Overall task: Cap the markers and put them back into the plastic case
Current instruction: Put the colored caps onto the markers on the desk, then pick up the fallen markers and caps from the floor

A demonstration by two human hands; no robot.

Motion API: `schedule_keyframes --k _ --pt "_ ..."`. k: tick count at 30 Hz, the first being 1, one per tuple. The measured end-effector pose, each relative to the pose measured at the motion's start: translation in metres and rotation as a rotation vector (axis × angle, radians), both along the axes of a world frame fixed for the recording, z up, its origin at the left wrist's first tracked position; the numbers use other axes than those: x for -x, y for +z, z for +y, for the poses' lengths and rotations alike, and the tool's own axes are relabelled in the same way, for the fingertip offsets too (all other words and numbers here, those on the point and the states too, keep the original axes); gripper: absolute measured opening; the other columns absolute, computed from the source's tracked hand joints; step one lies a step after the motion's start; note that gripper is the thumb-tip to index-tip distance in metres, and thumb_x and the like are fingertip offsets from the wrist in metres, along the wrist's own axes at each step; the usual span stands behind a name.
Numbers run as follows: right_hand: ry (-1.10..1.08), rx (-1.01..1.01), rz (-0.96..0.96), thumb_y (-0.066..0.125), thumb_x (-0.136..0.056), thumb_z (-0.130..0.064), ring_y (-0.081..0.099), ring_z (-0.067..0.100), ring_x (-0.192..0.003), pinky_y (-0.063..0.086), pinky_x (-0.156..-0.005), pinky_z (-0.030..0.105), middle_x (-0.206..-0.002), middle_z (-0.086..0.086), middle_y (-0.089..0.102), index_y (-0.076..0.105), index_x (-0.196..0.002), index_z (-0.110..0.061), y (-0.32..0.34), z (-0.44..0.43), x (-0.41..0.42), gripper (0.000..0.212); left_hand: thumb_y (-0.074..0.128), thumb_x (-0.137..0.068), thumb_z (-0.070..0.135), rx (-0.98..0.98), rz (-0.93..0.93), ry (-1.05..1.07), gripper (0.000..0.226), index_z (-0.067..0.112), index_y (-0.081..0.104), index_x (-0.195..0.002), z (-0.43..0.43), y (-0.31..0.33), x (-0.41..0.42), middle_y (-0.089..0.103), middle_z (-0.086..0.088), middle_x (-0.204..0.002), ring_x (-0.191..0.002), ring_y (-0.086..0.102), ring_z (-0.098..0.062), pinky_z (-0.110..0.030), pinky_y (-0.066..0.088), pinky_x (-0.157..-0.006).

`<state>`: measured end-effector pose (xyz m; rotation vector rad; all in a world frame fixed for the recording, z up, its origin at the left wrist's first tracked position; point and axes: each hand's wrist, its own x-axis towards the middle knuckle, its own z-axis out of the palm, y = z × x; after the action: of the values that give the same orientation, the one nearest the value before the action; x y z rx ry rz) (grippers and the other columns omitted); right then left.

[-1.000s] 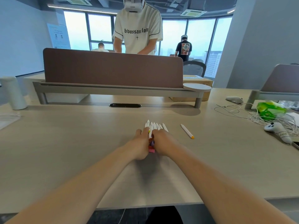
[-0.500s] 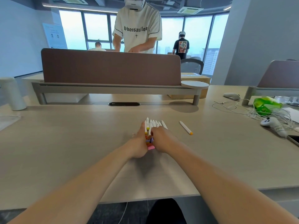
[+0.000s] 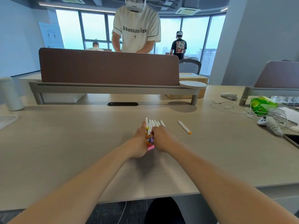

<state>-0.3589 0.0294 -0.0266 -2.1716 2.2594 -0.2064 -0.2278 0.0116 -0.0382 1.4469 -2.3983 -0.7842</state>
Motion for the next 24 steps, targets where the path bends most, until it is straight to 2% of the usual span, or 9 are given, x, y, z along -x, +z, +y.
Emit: schedule_keyframes --k 3,6,7,9,11,13,16,19,24 --pt "0.018 0.057 -0.004 0.056 -0.093 -0.010 0.060 0.023 -0.101 0.050 -0.084 0.033 -0.116 0.007 0.059 0.057 -0.122 -0.013 0.001 -0.003 -0.001 0.029 0.057 -0.096 0.025 0.034 0.040 0.019 0.093 0.023 -0.015 -0.155 0.003 0.011 -0.004 0.040 -0.014 -0.148 -0.092 0.053 -0.020 -0.027 0.039 -0.078" --pt "0.025 0.138 -0.086 0.048 -0.096 -0.012 0.059 0.021 -0.108 0.043 -0.102 0.036 -0.122 0.006 0.060 0.053 -0.135 -0.012 0.004 -0.012 -0.007 0.039 0.056 -0.092 0.013 0.050 0.213 0.165 0.069 0.015 0.021 -0.152 -0.007 0.018 -0.013 0.049 -0.012 -0.139 -0.113 0.056 -0.027 -0.030 0.045 -0.089" --pt "0.031 0.141 -0.120 0.047 -0.097 -0.015 0.060 0.020 -0.103 0.047 -0.098 0.036 -0.119 0.006 0.062 0.054 -0.135 -0.012 0.004 -0.017 -0.009 0.039 0.055 -0.091 0.010 0.050 0.268 0.239 0.062 0.015 0.031 -0.148 -0.012 0.019 -0.017 0.051 -0.010 -0.136 -0.116 0.055 -0.026 -0.031 0.045 -0.092" --pt "0.041 0.123 -0.190 0.049 -0.096 -0.019 0.061 0.015 -0.085 0.053 -0.077 0.030 -0.106 0.003 0.066 0.060 -0.122 -0.013 0.006 -0.028 -0.012 0.029 0.052 -0.090 0.009 0.056 0.353 0.362 0.045 0.016 0.049 -0.135 -0.027 0.016 -0.025 0.059 -0.004 -0.124 -0.113 0.057 -0.023 -0.030 0.046 -0.093" --pt "0.055 0.122 -0.240 0.049 -0.095 -0.021 0.063 0.016 -0.079 0.055 -0.071 0.031 -0.097 0.002 0.068 0.064 -0.109 -0.017 0.007 -0.039 -0.018 0.021 0.053 -0.090 0.010 0.076 0.426 0.440 0.031 0.015 0.062 -0.120 -0.040 0.014 -0.034 0.065 -0.002 -0.114 -0.106 0.060 -0.021 -0.030 0.048 -0.091" --pt "0.090 0.119 -0.307 0.050 -0.094 -0.022 0.065 0.018 -0.080 0.056 -0.073 0.034 -0.097 0.001 0.067 0.064 -0.107 -0.018 0.006 -0.051 -0.028 0.019 0.054 -0.089 0.011 0.065 0.506 0.497 0.025 0.015 0.066 -0.111 -0.050 0.013 -0.045 0.067 -0.002 -0.108 -0.101 0.063 -0.021 -0.032 0.051 -0.091" --pt "0.160 0.118 -0.295 0.053 -0.094 -0.024 0.057 0.016 -0.087 0.046 -0.076 0.029 -0.104 0.000 0.064 0.065 -0.109 -0.019 0.003 -0.070 -0.047 0.019 0.053 -0.087 0.011 0.063 0.561 0.555 0.024 0.017 0.067 -0.105 -0.058 0.012 -0.063 0.068 -0.001 -0.106 -0.099 0.064 -0.021 -0.041 0.052 -0.094" --pt "0.216 0.118 -0.314 0.054 -0.093 -0.026 0.059 0.020 -0.094 0.050 -0.083 0.034 -0.106 0.002 0.065 0.066 -0.106 -0.019 -0.001 -0.081 -0.072 0.020 0.052 -0.087 0.011 0.060 0.591 0.602 0.022 0.019 0.067 -0.101 -0.058 0.010 -0.085 0.067 -0.001 -0.105 -0.099 0.064 -0.021 -0.042 0.052 -0.095" --pt "0.305 0.133 -0.341 0.052 -0.091 -0.024 0.061 0.021 -0.089 0.052 -0.078 0.034 -0.098 0.001 0.068 0.068 -0.097 -0.019 -0.004 -0.083 -0.122 0.018 0.051 -0.081 0.011 0.119 0.648 0.736 0.024 0.020 0.068 -0.095 -0.041 0.006 -0.134 0.070 -0.002 -0.102 -0.098 0.065 -0.023 -0.042 0.053 -0.092"
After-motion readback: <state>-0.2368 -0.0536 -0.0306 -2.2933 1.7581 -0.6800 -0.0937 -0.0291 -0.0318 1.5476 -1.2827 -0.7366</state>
